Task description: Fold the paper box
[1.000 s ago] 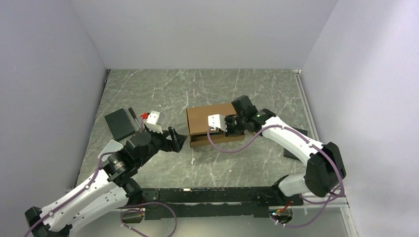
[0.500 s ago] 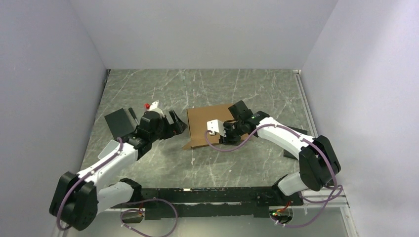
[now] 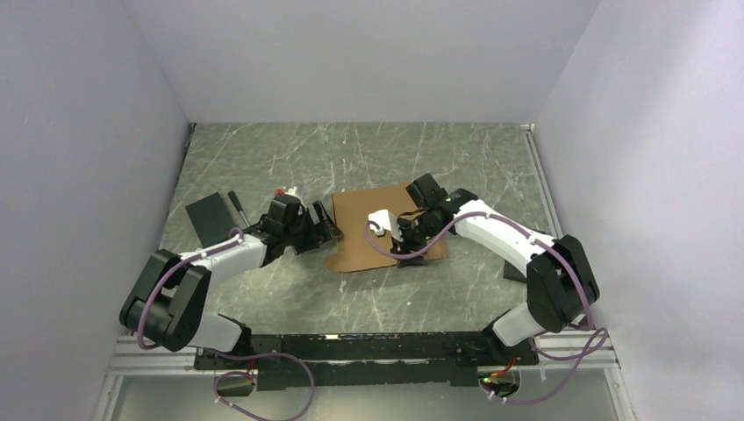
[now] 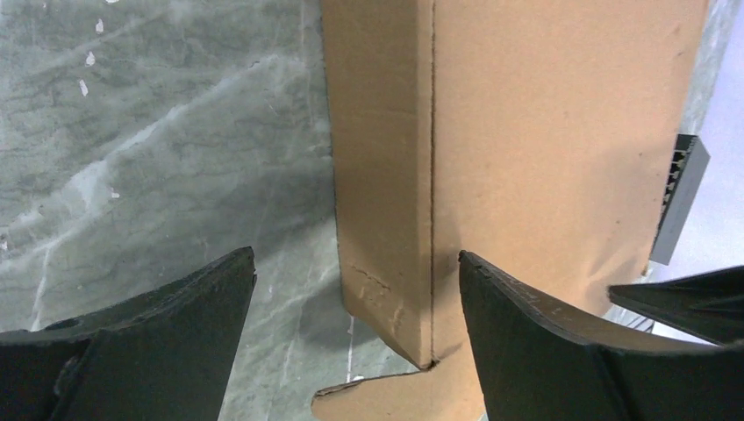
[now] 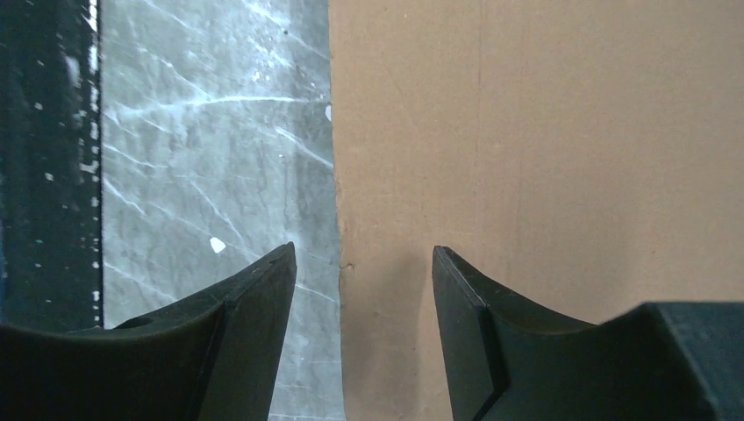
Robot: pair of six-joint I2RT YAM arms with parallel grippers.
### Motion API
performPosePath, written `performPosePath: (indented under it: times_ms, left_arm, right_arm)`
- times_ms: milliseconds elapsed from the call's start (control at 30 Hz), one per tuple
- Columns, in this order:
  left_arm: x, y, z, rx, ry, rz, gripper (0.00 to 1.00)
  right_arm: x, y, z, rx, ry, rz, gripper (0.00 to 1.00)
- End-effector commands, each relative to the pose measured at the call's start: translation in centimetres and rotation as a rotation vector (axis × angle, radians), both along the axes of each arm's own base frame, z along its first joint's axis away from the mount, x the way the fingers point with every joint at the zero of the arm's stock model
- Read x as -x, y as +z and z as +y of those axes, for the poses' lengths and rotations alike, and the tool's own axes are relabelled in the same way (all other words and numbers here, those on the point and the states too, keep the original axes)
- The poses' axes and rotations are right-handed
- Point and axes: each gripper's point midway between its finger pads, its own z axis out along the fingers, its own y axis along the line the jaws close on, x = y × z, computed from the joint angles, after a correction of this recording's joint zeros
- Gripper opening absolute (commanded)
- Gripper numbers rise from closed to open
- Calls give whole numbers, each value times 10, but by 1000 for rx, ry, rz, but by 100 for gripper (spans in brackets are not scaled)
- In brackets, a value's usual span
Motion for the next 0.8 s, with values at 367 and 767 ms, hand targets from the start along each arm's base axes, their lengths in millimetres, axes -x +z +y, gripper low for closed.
performPosePath:
  times_ms: [367, 767]
  left_arm:
    - [-12, -13, -8, 13, -11, 61, 80]
    - [-8, -10, -12, 38, -51, 43, 80]
  right_arm:
    - [-131, 59, -67, -409, -924, 136, 65]
    - [-156, 1, -97, -395, -1229, 432, 56]
